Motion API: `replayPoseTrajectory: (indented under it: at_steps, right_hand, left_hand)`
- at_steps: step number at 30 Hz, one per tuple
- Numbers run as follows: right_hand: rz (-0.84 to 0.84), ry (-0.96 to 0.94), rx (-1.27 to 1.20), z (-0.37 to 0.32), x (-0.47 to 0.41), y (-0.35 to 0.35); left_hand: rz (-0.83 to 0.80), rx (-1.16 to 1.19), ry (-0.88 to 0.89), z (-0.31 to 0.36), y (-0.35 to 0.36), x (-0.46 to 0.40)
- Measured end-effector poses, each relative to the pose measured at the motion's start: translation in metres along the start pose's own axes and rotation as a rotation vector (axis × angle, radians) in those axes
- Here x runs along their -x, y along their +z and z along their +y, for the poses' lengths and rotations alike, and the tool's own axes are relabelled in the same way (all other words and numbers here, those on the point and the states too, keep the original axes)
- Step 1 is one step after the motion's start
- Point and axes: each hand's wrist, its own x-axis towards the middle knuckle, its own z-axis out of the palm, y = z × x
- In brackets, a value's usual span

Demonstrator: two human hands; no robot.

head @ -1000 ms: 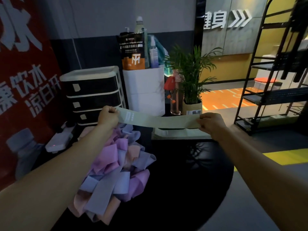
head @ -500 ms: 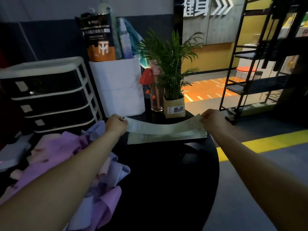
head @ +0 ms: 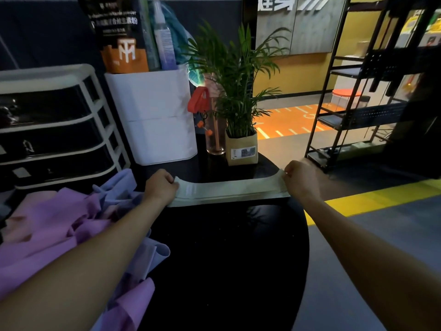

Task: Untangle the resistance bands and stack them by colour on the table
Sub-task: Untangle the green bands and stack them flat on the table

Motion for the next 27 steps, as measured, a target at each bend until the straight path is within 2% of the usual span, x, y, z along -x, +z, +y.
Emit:
replayPoseTrajectory:
  at_steps: [6,10,12,14,15,17,20,23,27]
  right_hand:
    - [0.002,-0.069,0.071,0.0,0.002,0.0]
    - [0.012,-0.13,0.206,0.0,0.004,-0.001]
    - [0.028,-0.204,0.233,-0.007,0.007,-0.005]
    - [-0.027,-0.344,0.182,-0.021,0.009,-0.008]
    - [-0.103,-0.42,0.136,-0.03,0.01,-0.008]
    - [-0.328,-0.522,0.099,-0.046,0.01,-0.003]
    - [-0.624,-0.537,0.188,-0.062,0.007,0.01]
    - [-0.733,-0.518,0.303,-0.066,0.001,0.02]
    - [-0.719,-0.521,0.343,-0.064,-0.004,0.028]
  left_hand:
    - [-0.001,-0.026,0.009,-0.004,0.0,0.0]
    - [0.008,-0.055,0.051,-0.008,-0.001,-0.001]
    - [0.05,-0.114,0.14,-0.006,-0.004,0.0]
    - [0.077,-0.171,0.316,0.001,-0.008,0.0]
    - [0.052,-0.184,0.417,0.005,-0.009,-0.001]
    - [-0.103,-0.218,0.566,0.012,-0.008,-0.002]
    - [-0.411,-0.442,0.616,0.018,-0.003,-0.007]
    - [-0.553,-0.658,0.602,0.017,0.001,-0.016]
    - [-0.611,-0.646,0.565,0.01,0.004,-0.027]
